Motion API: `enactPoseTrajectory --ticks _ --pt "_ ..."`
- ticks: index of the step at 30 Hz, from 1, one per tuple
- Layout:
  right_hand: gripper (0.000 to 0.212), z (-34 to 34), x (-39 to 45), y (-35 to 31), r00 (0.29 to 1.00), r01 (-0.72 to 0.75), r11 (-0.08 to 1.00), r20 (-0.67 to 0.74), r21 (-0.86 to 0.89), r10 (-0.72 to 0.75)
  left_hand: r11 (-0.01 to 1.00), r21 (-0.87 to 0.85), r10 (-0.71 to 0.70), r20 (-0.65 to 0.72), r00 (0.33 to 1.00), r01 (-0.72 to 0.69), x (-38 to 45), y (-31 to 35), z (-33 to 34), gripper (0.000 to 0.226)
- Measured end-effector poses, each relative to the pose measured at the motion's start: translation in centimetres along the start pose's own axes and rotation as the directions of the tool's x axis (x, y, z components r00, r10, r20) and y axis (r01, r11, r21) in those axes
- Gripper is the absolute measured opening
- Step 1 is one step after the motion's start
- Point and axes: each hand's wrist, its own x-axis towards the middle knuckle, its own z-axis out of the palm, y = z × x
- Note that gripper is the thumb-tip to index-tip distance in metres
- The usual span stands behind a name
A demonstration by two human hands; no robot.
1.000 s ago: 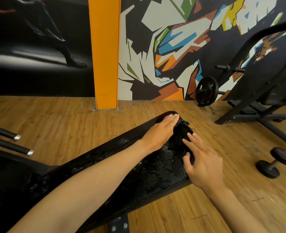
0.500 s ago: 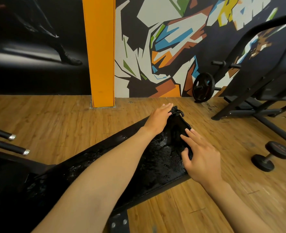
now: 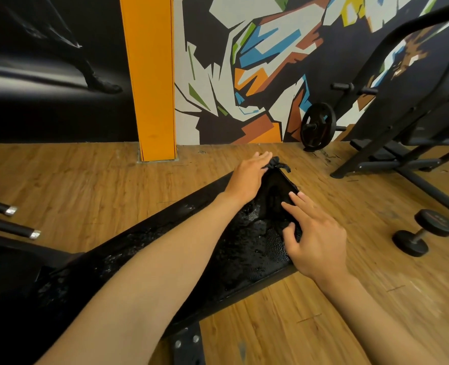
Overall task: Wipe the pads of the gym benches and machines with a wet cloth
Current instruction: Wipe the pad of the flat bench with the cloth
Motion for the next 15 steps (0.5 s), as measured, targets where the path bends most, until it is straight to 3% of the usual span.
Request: enactPoseTrajectory --ticks 5,7,11,15 --pt "0.048 0.1 0.1 0.0 1.000 -0.008 1.000 -0.010 0.006 0.008 0.994 0.024 0.110 0.065 0.992 -0.111 -3.3 -0.5 -0.1 0.052" --pt "0.048 0.1 0.0 0.0 1.000 -0.003 1.000 -0.006 0.003 0.003 0.997 0.004 0.080 0.077 0.994 -0.081 -1.5 -0.8 -0.2 0.051" --pt "0.048 0.1 0.0 0.1 1.000 -0.003 1.000 -0.003 0.004 0.003 0.998 0.051 -0.042 0.023 0.999 0.041 1.9 -0.6 0.1 0.051" --pt "0.048 0.0 0.0 0.0 1.000 -0.009 1.000 0.005 0.001 0.009 0.995 0.096 0.042 -0.047 0.998 -0.037 -1.1 -0.1 0.4 0.052"
